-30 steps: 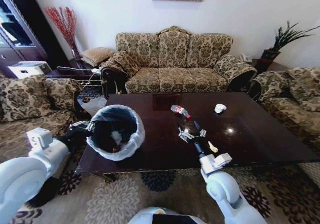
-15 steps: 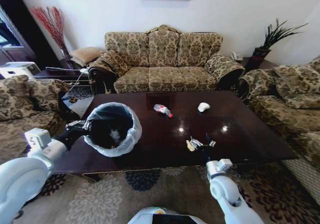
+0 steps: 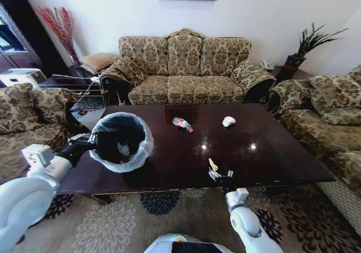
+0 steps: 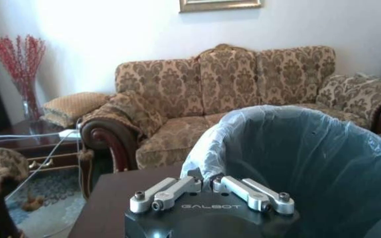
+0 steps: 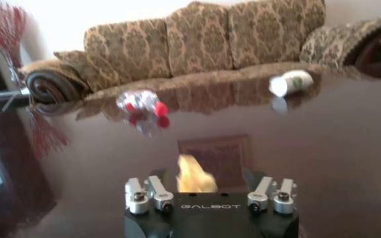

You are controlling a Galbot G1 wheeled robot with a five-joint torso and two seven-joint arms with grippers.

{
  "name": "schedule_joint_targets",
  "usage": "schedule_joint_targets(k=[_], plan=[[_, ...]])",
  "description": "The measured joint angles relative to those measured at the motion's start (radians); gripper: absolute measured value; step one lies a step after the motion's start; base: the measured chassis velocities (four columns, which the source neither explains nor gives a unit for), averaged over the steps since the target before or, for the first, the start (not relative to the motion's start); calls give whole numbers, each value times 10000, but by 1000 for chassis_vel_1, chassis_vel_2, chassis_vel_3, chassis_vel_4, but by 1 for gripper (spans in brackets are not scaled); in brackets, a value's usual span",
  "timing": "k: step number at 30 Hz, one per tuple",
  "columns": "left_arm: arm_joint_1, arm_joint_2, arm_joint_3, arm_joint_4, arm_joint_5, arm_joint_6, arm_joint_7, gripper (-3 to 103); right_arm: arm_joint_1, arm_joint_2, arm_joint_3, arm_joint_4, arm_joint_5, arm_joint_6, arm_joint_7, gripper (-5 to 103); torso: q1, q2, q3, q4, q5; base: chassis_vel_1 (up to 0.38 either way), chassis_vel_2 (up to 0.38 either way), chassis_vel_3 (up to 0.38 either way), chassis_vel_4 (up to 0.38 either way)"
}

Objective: Move to the front of the table and place the trash on the table into the trash bin.

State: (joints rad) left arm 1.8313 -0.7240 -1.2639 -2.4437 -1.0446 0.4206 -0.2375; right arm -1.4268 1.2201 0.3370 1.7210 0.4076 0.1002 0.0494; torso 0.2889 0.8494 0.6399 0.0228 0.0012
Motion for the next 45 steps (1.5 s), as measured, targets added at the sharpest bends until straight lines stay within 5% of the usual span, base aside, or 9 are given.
schedule_joint_targets(k=[20,35,39,45], plan=[[104,-101,-59,-116,-29,11,163,3,35,99,-156,-195,127,101,-192,3,0,0,0,5,-12,0,0,0,0],[120,-91,-75,-92,-14,11,193,3,-305,70,24,906,191,636,-245,0,0,0,0,4,-12,0,0,0,0],[193,-34,9,44,64,68,302,3,-215,-95,281,2771,478,1110,-783,0,0,0,0,6,-15,0,0,0,0],[500,699,0,-41,-750,691,485,3,377,-741,351,5462,1586,478,-1078,0,0,0,0,8,-16,0,0,0,0]])
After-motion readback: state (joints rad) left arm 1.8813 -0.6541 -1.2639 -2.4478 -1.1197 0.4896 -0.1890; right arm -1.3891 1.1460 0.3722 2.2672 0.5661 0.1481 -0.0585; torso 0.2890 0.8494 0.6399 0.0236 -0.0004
